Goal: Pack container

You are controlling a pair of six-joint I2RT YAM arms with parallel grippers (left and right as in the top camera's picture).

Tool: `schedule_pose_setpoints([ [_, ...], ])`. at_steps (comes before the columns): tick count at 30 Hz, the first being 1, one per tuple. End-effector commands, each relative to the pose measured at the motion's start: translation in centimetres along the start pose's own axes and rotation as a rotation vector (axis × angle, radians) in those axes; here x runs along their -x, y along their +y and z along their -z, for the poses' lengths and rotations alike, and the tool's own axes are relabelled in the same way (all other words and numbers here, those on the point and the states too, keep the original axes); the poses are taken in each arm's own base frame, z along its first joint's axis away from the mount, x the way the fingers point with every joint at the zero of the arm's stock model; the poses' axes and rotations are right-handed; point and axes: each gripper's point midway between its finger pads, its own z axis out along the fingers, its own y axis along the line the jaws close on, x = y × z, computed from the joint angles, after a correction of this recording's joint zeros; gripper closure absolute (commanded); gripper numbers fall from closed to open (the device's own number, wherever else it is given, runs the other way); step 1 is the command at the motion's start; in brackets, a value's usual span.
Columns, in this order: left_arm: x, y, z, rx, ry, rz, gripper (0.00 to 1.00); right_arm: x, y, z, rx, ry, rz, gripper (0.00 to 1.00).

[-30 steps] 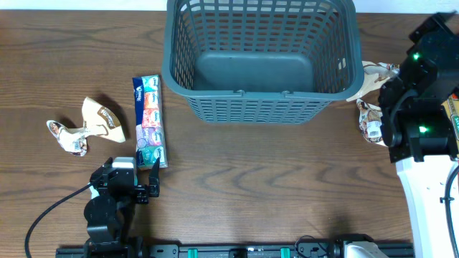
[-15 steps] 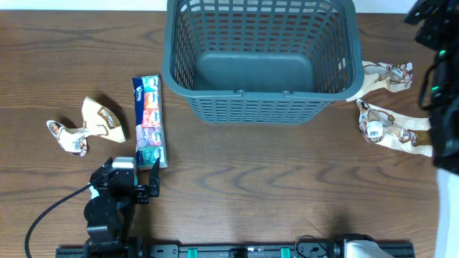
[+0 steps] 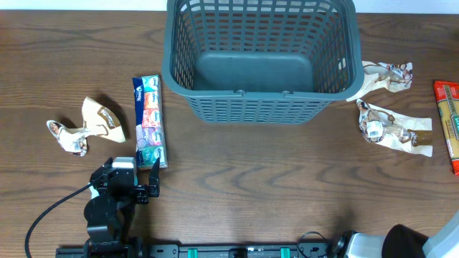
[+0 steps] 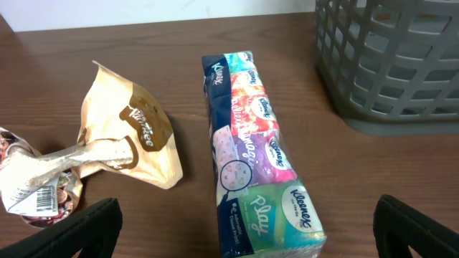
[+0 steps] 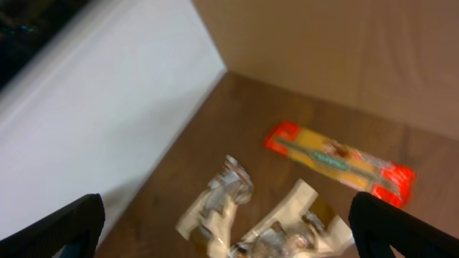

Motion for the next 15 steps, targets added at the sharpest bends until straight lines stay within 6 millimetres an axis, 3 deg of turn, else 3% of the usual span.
schedule_pose_setpoints([
  [1,-0.9,-0.1,-0.2,-0.004,0.023,0.017,0.01,-1.4,-0.4,-1.4,-0.026,0.075,-0.022,0.01],
  [7,-0.9,-0.1,-0.2,-0.003,0.023,0.017,0.01,-3.5,-1.0,-4.6,-0.103,0.165,-0.017,0.01],
  [12,-0.9,-0.1,-0.2,-0.003,0.023,0.017,0.01,-6.1,-2.1,-10.4,-0.253,0.243,-0.102,0.01],
  [15,-0.9,-0.1,-0.2,-0.003,0.023,0.017,0.01,-8.9,-2.6,-14.2,-0.32,0.334,-0.112,0.01],
])
